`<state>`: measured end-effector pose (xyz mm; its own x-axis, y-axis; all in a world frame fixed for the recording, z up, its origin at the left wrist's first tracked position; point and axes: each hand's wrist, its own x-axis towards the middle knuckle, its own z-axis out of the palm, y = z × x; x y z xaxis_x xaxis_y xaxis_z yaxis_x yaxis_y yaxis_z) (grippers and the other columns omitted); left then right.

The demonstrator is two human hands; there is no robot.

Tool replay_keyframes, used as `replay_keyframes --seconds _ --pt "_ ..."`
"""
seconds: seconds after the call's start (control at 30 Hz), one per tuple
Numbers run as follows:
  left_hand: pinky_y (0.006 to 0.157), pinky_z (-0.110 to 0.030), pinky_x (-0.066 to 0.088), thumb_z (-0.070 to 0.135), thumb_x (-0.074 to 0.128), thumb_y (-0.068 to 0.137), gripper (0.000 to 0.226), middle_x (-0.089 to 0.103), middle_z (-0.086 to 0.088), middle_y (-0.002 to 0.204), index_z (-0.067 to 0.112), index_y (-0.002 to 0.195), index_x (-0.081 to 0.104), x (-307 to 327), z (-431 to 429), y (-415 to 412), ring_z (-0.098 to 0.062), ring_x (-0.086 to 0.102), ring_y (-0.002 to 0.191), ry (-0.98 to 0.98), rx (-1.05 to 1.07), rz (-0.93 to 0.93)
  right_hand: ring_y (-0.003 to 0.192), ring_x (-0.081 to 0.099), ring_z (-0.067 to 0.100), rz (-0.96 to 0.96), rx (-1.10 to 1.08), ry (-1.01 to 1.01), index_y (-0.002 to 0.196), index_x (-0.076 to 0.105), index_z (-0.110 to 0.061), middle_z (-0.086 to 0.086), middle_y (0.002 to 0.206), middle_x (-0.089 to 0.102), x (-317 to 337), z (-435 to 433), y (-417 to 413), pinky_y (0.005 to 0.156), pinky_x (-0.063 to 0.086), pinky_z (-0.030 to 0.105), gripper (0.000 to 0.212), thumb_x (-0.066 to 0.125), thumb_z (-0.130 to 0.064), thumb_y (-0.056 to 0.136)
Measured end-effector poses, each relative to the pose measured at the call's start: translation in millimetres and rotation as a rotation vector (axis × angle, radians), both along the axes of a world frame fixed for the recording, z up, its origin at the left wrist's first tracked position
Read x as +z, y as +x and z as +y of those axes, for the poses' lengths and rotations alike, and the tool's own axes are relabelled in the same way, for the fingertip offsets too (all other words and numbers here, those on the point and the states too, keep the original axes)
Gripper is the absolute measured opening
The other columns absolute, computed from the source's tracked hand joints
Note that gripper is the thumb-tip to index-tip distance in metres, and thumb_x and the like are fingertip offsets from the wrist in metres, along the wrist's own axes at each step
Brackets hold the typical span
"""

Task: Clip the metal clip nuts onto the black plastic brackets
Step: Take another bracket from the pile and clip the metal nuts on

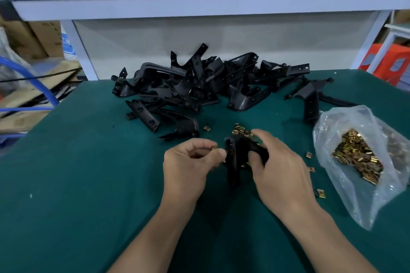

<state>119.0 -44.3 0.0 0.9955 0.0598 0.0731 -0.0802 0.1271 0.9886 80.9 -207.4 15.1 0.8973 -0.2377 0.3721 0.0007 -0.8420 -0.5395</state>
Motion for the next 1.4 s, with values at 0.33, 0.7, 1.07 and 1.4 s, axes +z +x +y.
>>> replay_keyframes --seconds 0.33,0.7,1.07,1.4 --pt "0.061 -0.022 0.058 0.000 0.069 0.093 0.017 0.079 -0.014 0.084 0.013 0.089 0.080 7 -4 -9 -0.019 0.076 0.072 -0.115 -0.177 0.121 0.090 0.059 0.019 -0.015 -0.075 0.226 0.112 0.068 -0.034 -0.012 0.098 0.067 -4 -11 4 0.080 0.046 0.038 0.017 0.055 -0.030 0.101" --pt "0.062 -0.023 0.057 0.002 0.073 0.089 0.021 0.077 -0.010 0.079 0.019 0.083 0.083 7 -3 -11 -0.016 0.073 0.068 -0.023 -0.295 0.127 0.084 0.058 0.005 0.017 -0.012 0.315 0.106 0.072 -0.034 -0.018 0.090 0.068 -5 -21 8 0.068 0.037 0.022 0.018 0.056 -0.028 0.101" --pt "0.061 -0.024 0.058 0.004 0.075 0.085 0.017 0.075 -0.011 0.077 0.014 0.074 0.081 9 0 -12 -0.016 0.071 0.065 -0.046 -0.330 0.168 0.086 0.062 0.004 -0.037 0.038 0.282 0.112 0.075 -0.035 -0.017 0.093 0.070 -5 -23 7 0.077 0.049 0.024 0.019 0.063 -0.028 0.098" --pt "0.061 -0.023 0.056 0.003 0.075 0.089 0.008 0.074 -0.014 0.077 0.007 0.081 0.076 4 -6 -14 -0.018 0.069 0.066 0.020 -0.312 0.173 0.082 0.063 0.002 -0.020 0.037 0.337 0.109 0.076 -0.038 -0.020 0.085 0.072 -14 -26 11 0.066 0.043 0.009 0.018 0.066 -0.029 0.097"
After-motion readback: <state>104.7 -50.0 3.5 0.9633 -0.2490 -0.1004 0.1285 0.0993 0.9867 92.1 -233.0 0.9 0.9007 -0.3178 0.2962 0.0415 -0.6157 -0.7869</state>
